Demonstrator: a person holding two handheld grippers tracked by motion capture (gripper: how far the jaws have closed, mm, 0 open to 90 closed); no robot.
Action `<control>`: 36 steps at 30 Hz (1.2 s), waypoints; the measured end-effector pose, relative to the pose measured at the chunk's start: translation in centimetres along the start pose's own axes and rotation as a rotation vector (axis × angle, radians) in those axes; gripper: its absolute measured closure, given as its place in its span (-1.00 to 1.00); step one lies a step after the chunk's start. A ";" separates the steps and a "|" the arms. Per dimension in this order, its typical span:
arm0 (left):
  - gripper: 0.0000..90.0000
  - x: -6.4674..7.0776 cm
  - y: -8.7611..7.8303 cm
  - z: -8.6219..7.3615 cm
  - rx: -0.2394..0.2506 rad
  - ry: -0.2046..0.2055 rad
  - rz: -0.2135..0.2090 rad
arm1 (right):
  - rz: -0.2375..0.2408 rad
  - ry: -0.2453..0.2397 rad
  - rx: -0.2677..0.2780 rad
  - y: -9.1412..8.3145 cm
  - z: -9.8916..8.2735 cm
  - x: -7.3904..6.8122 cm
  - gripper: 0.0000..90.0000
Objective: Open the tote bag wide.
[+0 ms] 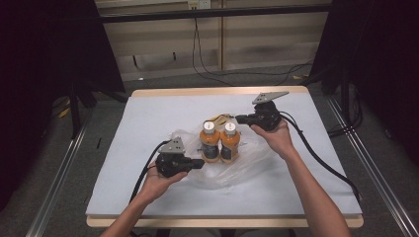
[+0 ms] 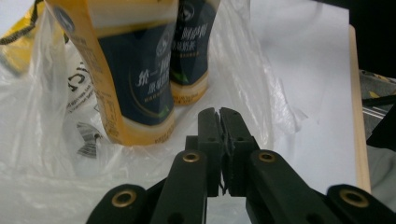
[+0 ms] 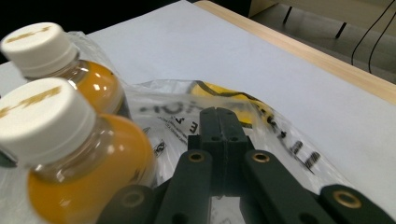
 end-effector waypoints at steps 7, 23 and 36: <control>0.86 0.0 -1.1 0.8 0.036 0.019 0.046 | -0.068 -0.011 0.027 -2.9 -1.1 0.9 1.00; -0.54 0.3 -4.4 0.7 0.097 0.021 0.164 | -0.175 0.033 0.133 -9.2 -4.4 -0.7 -0.33; -0.84 0.6 -7.7 -2.9 0.090 -0.058 0.225 | -0.263 0.099 0.122 -13.5 -9.1 -0.1 -0.55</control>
Point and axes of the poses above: each handheld gripper's, and its own axes: y roughly forward along the jaws, z roughly out of its top, x roughly to its right, the point moved 10 cm from there along y, roughly forward along the jaws, and after that the axes turned 9 degrees about -z, right-handed, at the moved point
